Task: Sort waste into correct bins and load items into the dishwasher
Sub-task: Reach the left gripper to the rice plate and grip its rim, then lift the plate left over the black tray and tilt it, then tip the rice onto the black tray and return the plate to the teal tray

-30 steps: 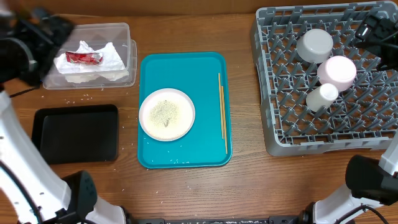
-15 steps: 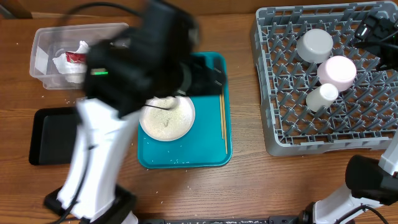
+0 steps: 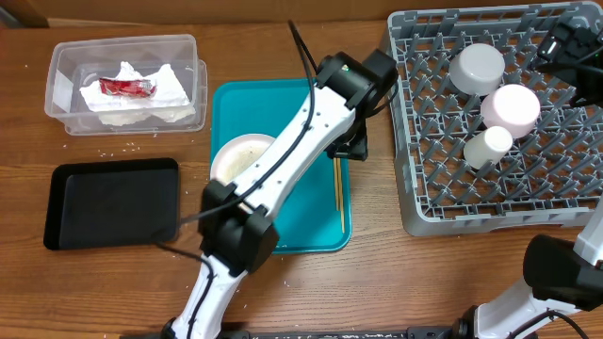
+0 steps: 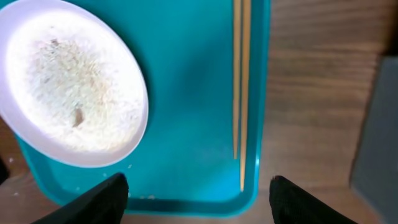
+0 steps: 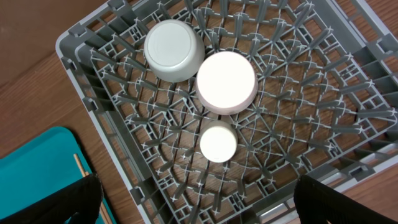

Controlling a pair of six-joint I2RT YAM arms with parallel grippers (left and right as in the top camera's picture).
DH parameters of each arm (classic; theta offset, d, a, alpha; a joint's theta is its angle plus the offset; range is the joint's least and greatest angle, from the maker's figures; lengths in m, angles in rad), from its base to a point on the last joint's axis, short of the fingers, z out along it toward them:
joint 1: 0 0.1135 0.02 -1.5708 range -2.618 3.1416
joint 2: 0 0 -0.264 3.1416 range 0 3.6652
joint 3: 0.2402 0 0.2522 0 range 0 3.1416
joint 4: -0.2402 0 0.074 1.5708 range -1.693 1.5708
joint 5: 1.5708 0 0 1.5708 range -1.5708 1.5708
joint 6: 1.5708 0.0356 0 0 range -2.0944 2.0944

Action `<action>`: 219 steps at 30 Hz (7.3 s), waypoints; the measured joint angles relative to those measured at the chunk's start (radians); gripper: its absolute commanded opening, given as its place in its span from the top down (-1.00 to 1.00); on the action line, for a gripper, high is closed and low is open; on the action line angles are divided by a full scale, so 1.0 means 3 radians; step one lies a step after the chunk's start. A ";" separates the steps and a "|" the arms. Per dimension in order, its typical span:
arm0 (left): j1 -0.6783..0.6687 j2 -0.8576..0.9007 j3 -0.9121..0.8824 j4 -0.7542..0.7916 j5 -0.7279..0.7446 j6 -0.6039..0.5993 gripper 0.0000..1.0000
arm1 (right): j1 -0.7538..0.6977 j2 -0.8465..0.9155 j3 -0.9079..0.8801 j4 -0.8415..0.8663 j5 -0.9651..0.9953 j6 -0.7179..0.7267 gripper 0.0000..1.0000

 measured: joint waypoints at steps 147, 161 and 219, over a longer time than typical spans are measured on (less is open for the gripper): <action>0.4372 -0.0239 -0.0018 -0.0234 0.2326 0.0543 0.92 | 0.0000 0.0000 0.0000 -0.0001 0.0000 0.0000 -1.00; 0.4753 -0.0182 -0.0529 -0.0231 0.3151 0.0916 0.91 | 0.0000 0.0000 0.0000 0.0000 0.0000 0.0000 -1.00; 0.2055 -0.1970 -0.1278 0.0215 0.1765 0.0907 0.92 | 0.0000 0.0000 0.0000 -0.0001 0.0000 -0.0009 -1.00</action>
